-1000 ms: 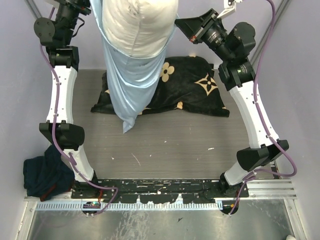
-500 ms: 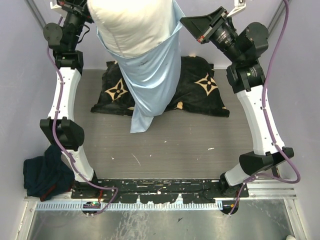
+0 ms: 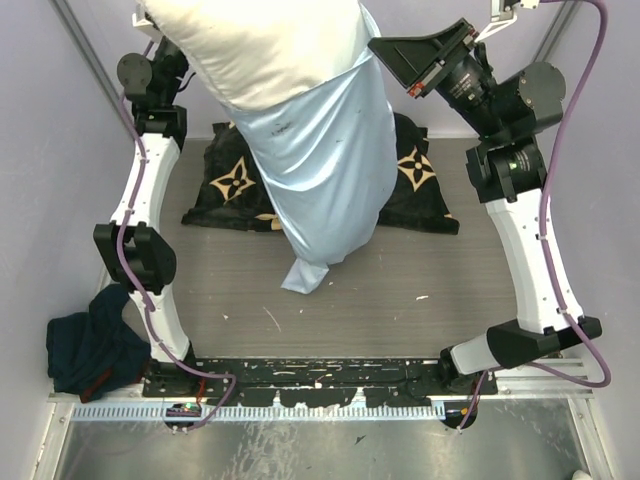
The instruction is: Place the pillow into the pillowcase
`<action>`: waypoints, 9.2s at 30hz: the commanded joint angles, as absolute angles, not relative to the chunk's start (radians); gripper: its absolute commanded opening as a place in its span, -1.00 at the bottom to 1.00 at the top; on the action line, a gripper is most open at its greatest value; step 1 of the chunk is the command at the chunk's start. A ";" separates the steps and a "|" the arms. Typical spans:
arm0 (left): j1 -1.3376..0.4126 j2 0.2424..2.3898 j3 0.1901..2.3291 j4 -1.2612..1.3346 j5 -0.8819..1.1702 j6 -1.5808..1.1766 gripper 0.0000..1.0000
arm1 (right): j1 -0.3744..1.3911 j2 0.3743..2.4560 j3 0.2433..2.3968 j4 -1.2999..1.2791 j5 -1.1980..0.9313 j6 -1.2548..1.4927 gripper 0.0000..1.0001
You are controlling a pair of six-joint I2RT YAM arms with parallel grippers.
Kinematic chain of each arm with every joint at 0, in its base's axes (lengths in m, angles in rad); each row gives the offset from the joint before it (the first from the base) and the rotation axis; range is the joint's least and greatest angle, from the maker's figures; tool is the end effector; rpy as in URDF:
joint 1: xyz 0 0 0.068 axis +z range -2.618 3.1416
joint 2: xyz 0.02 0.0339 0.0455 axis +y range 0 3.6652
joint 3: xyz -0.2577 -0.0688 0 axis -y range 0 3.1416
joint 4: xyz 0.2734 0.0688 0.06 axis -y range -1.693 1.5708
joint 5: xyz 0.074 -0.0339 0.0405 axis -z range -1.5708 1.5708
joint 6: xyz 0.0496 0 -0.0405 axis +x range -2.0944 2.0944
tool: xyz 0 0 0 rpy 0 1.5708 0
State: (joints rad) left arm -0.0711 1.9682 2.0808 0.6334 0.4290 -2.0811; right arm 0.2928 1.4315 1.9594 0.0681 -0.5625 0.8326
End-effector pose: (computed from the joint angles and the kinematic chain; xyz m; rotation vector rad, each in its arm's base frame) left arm 0.4695 -0.0541 0.5223 -0.5856 0.9703 -2.1458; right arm 0.2663 0.1079 0.6233 -0.2646 1.1343 1.2792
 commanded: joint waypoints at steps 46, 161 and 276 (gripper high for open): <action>-0.158 2.080 2.584 0.526 0.317 -2.256 -1.00 | 0.279 1.588 1.917 0.158 -0.504 0.768 -0.99; -0.150 1.877 2.193 0.791 0.134 -2.383 -1.00 | 0.257 1.413 1.799 0.306 -0.456 0.776 -0.99; -0.676 1.751 1.754 0.634 0.455 -1.815 -1.00 | 0.646 1.577 1.267 0.147 -0.464 0.847 -0.99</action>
